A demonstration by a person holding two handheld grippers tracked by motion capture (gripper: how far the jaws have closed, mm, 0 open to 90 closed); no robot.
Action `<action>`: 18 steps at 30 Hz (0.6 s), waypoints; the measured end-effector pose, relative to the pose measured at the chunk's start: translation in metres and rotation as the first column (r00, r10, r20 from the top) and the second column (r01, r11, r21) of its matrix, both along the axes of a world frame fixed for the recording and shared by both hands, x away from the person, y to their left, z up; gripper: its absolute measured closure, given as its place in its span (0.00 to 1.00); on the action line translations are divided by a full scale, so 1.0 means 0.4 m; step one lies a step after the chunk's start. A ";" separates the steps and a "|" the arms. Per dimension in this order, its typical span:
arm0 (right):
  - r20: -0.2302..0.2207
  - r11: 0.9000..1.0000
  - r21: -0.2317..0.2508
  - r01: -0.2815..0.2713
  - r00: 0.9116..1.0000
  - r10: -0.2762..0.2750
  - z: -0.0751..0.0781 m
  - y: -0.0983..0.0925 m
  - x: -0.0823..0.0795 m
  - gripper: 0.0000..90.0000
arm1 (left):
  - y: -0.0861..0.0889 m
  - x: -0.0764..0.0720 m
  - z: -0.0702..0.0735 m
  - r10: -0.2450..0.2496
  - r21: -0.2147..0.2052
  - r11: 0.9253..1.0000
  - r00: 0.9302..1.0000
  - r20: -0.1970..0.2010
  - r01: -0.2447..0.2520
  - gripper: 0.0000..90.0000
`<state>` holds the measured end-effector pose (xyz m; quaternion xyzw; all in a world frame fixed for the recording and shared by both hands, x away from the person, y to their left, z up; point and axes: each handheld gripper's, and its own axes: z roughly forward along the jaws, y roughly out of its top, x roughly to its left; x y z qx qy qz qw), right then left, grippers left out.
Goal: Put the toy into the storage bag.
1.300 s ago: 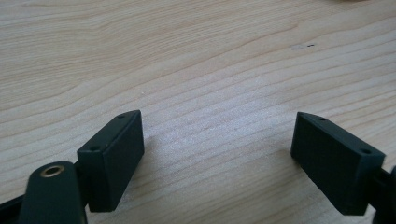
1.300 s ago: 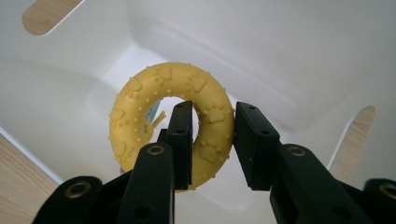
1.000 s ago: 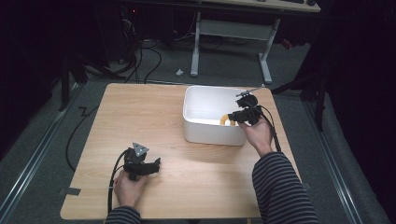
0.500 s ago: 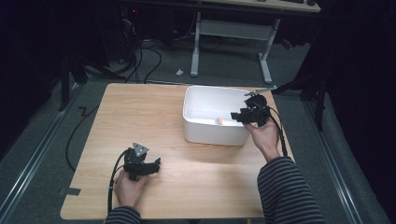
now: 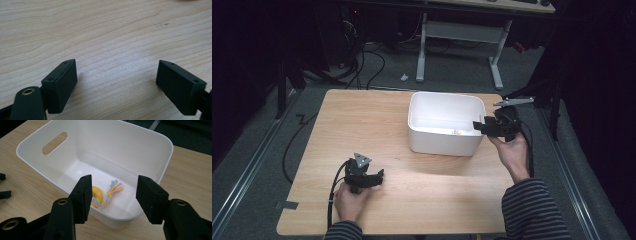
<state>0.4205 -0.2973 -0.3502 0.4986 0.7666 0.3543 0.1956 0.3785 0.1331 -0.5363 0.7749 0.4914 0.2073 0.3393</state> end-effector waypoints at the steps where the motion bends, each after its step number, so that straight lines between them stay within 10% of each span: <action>1: 0.001 1.000 0.002 0.004 1.000 -0.004 0.001 -0.005 -0.004 0.52 | 0.000 0.000 0.000 0.000 0.000 1.000 1.000 0.000 0.000 0.19; 18: 0.038 0.999 0.034 0.025 0.999 -0.026 0.002 -0.068 -0.087 0.50 | 0.000 0.000 0.000 0.000 0.000 1.000 1.000 0.000 0.000 0.19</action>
